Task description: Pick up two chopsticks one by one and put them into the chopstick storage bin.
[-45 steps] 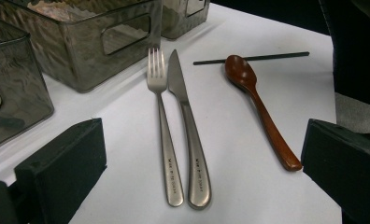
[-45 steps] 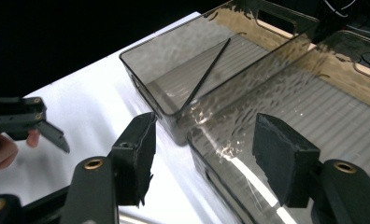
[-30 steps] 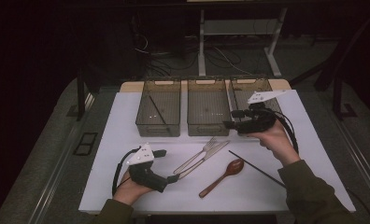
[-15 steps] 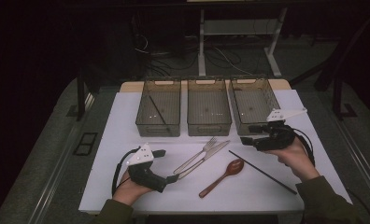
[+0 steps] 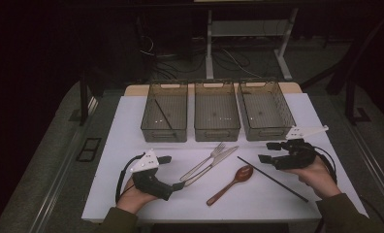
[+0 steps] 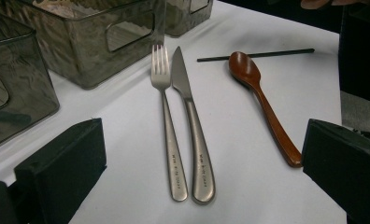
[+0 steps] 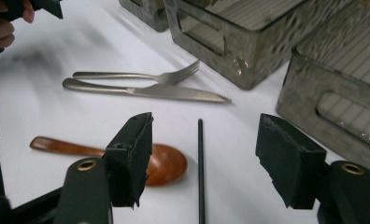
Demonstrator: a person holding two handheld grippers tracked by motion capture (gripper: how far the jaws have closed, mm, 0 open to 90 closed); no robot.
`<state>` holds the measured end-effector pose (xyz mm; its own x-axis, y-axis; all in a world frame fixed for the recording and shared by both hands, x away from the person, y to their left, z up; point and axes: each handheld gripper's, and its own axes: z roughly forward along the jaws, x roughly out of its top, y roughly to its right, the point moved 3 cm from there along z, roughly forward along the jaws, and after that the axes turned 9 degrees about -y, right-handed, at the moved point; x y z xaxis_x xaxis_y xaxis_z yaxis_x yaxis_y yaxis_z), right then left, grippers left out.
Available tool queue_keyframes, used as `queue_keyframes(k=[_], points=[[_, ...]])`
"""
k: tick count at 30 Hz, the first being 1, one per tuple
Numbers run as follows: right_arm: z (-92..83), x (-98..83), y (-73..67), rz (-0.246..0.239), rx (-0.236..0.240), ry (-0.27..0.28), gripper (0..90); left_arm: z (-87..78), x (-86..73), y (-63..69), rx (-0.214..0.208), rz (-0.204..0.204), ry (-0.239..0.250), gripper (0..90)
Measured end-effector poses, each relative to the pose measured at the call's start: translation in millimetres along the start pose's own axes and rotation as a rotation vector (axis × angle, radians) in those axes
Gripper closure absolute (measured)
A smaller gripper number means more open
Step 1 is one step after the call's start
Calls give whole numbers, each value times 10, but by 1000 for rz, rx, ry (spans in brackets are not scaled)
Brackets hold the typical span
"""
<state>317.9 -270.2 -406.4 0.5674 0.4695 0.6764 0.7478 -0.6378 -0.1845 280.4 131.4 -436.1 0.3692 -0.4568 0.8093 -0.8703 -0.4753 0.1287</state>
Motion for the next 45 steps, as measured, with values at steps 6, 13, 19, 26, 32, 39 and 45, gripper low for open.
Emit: queue_keyframes(k=[6,13,19,26,32,39,45], points=[[-66,-150,18,17,-11,-12,373,-3,1,10,1,-3,4,0],[-128,-341,40,17,-25,-36,449,-11,-2,-2,1,4,-3,0],[-112,-525,44,-7,-52,-79,545,-2,-2,6,2,2,-2,0],[-114,-737,27,-24,-70,-136,625,0,-4,8,2,1,-5,0],[-142,-904,27,-4,-66,-154,699,9,-6,7,3,0,-6,0],[-158,-1008,26,2,-74,-170,750,12,-4,19,2,1,-7,0],[-90,-1022,17,-13,-70,-198,783,16,-4,20,-1,3,-9,0]])
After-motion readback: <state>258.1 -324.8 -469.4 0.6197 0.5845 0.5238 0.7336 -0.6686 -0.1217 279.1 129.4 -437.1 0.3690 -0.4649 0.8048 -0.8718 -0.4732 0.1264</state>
